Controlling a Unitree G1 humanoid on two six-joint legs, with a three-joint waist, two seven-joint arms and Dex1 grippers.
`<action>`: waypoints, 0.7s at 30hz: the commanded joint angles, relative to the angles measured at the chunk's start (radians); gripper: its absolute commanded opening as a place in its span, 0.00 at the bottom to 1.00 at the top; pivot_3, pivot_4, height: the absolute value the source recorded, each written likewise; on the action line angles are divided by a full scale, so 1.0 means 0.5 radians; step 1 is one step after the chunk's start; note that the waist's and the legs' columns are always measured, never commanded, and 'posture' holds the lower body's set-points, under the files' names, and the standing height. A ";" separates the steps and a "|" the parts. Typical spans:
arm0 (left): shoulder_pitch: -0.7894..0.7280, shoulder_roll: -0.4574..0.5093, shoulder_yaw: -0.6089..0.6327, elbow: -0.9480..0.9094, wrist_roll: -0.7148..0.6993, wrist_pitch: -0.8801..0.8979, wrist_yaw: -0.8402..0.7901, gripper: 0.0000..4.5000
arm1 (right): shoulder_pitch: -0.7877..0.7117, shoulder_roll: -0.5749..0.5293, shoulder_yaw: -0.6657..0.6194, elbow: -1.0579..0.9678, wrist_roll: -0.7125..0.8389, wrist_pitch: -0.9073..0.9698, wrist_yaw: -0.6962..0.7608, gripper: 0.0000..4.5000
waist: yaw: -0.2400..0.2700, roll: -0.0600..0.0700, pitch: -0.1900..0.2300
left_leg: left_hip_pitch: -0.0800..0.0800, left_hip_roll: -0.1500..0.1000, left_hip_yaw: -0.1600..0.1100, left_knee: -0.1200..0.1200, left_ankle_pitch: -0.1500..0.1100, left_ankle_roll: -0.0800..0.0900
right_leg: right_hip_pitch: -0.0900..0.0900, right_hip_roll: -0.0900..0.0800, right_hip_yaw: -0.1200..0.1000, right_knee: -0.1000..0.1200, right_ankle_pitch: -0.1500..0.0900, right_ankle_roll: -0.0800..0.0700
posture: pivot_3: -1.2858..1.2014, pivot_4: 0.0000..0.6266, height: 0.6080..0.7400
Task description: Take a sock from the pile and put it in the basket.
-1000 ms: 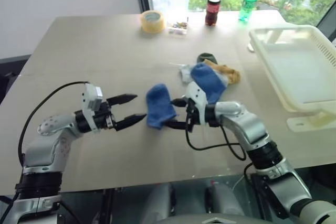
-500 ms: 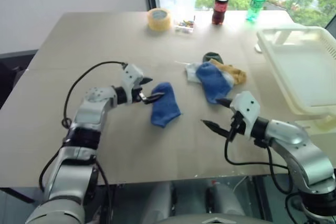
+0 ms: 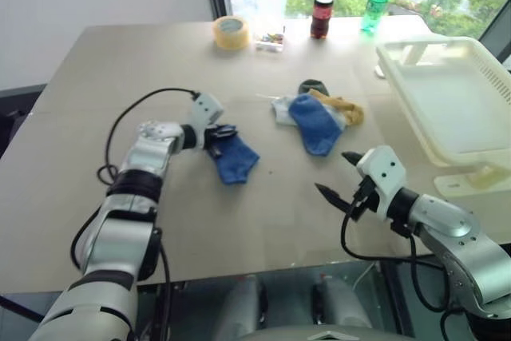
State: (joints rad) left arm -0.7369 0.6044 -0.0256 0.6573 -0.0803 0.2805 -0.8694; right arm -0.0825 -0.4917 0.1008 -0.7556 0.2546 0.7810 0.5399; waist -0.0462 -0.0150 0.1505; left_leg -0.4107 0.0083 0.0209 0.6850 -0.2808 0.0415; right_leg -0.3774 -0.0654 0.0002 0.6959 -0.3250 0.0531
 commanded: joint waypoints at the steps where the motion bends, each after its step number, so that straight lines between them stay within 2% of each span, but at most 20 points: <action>1: 0.343 0.093 0.250 -0.491 -0.058 0.494 0.291 0.01 | -0.080 -0.009 0.026 0.039 0.053 -0.066 0.054 1.00 | -0.002 0.001 -0.001 | 0.001 0.002 0.000 0.000 0.000 0.000 | 0.000 0.000 0.000 0.000 0.000 0.000 | 0.52 0.24 1.00; 5: 0.786 0.019 0.527 -1.242 -0.165 1.052 0.590 0.01 | -0.153 0.002 0.079 0.144 0.078 -0.114 0.103 1.00 | 0.011 0.001 -0.001 | 0.003 0.003 0.001 -0.001 0.000 -0.001 | 0.001 -0.004 0.010 0.000 0.000 0.000 | 0.52 0.24 1.00; 8: 1.021 -0.145 0.697 -1.732 -0.224 1.447 0.830 0.01 | -0.212 0.035 0.127 0.229 0.103 -0.134 0.127 1.00 | 0.025 0.000 -0.002 | 0.002 0.001 0.001 -0.001 0.000 -0.001 | 0.001 -0.008 0.009 0.000 0.000 0.000 | 0.52 0.24 1.00; 12: 1.171 -0.459 0.760 -2.328 -0.349 1.914 1.028 0.01 | -0.271 0.061 0.184 0.298 0.133 -0.121 0.158 1.00 | 0.047 -0.001 -0.003 | 0.002 -0.002 0.000 0.000 0.001 -0.002 | 0.001 -0.010 0.009 0.000 0.000 0.000 | 0.52 0.24 1.00; 13: 1.178 -0.481 0.736 -2.406 -0.397 1.960 1.009 0.01 | -0.283 0.071 0.190 0.312 0.142 -0.114 0.159 1.00 | 0.061 -0.002 -0.003 | 0.002 -0.002 0.000 0.000 0.001 -0.003 | 0.001 -0.010 0.009 0.000 0.000 0.000 | 0.52 0.24 1.00; 14: 1.187 -0.462 0.706 -2.451 -0.423 1.965 0.977 0.01 | -0.297 0.079 0.197 0.327 0.148 -0.109 0.160 1.00 | 0.070 -0.003 -0.004 | 0.001 -0.002 0.000 0.000 0.001 -0.003 | 0.001 -0.010 0.008 0.000 0.000 0.000 | 0.52 0.24 1.00; 17: 1.178 -0.167 0.668 -2.317 -0.457 1.747 0.737 0.01 | -0.353 0.109 0.222 0.376 0.188 -0.081 0.173 1.00 | 0.070 -0.002 -0.004 | 0.001 -0.003 -0.005 -0.001 0.003 -0.007 | 0.001 -0.008 0.004 0.002 0.000 -0.001 | 0.52 0.24 1.00; 20: 1.087 0.074 0.668 -2.031 -0.494 1.430 0.502 0.25 | -0.406 0.151 0.258 0.419 0.243 -0.040 0.202 1.00 | 0.063 -0.001 -0.003 | 0.002 -0.001 -0.006 -0.003 0.005 -0.010 | 0.000 -0.007 0.003 0.001 0.002 -0.005 | 0.52 0.24 1.00; 21: 1.040 0.150 0.657 -1.904 -0.498 1.314 0.407 0.30 | -0.434 0.179 0.276 0.447 0.274 -0.010 0.214 1.00 | 0.065 -0.001 -0.003 | 0.002 -0.002 -0.006 -0.003 0.005 -0.010 | 0.000 -0.007 0.003 0.001 0.002 -0.005 | 0.52 0.24 1.00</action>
State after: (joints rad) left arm -0.1905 0.6434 0.2984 -0.3433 -0.3223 1.0253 -0.6068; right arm -0.2723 -0.4159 0.2276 -0.5194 0.3592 0.7665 0.6305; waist -0.0137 -0.0157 0.1492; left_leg -0.4096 0.0073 0.0179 0.6832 -0.2782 0.0365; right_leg -0.3770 -0.0698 0.0014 0.6961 -0.3240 0.0506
